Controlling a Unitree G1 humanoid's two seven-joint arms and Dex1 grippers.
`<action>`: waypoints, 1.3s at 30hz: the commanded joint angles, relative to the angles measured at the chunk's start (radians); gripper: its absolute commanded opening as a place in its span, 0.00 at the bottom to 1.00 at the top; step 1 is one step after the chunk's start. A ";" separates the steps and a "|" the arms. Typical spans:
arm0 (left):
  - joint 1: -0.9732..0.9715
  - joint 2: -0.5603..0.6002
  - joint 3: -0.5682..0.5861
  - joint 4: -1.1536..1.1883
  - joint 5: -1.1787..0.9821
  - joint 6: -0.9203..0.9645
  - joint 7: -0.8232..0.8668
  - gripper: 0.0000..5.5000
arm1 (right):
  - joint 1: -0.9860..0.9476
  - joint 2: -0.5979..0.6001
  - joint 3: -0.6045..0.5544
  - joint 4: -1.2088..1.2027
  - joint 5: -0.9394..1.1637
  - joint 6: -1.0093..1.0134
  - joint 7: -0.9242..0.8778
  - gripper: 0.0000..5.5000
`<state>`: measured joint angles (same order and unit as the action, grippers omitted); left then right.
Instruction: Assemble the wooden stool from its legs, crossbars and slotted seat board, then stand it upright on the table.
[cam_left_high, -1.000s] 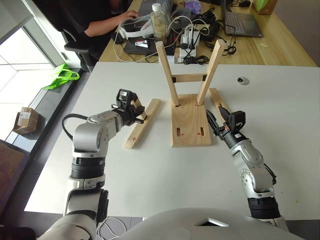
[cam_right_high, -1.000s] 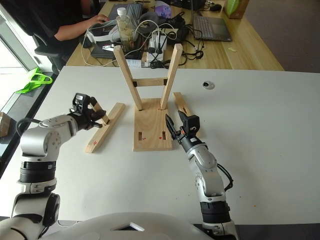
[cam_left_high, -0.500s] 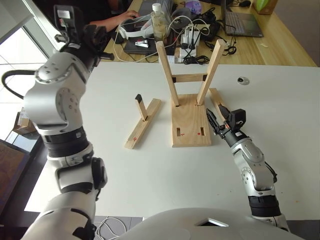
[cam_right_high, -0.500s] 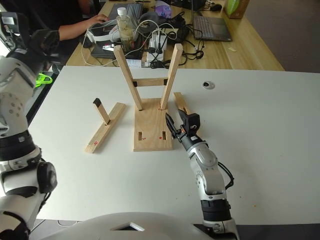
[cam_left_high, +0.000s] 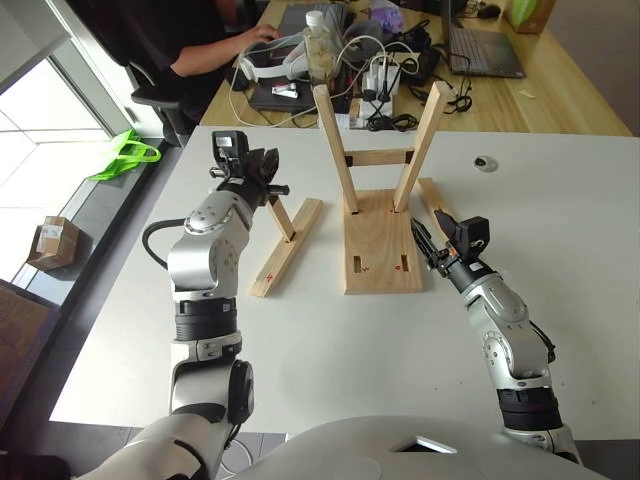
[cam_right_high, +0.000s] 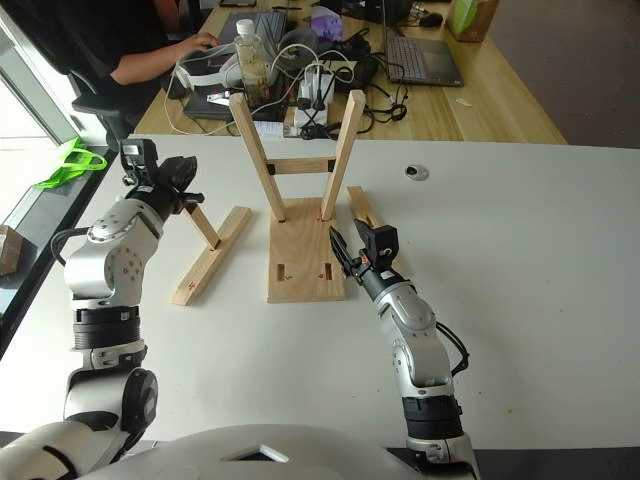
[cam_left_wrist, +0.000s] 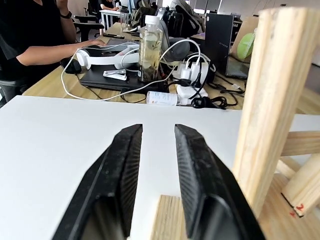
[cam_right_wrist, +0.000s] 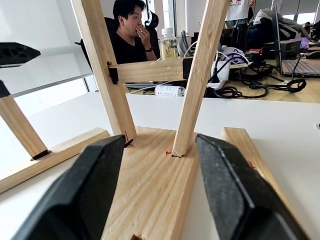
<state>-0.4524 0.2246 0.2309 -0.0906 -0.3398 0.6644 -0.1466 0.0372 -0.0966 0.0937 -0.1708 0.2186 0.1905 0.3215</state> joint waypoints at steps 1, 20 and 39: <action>-0.109 0.043 0.119 -0.177 -0.117 0.074 0.029 0.21 | -0.004 0.000 -0.009 0.001 0.009 0.015 -0.002 0.48; 0.205 0.025 0.051 -0.437 -0.336 0.214 -0.033 0.21 | 0.014 0.003 -0.022 -0.017 0.014 0.031 -0.005 0.48; 0.291 0.309 0.006 -0.159 -0.179 0.354 -0.087 0.29 | 0.030 0.006 -0.018 -0.035 0.012 0.043 -0.005 0.48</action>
<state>-0.1893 0.4382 0.3089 -0.2742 -0.5618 0.9764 -0.1846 0.0637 -0.0933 0.0759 -0.1951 0.2216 0.2227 0.3211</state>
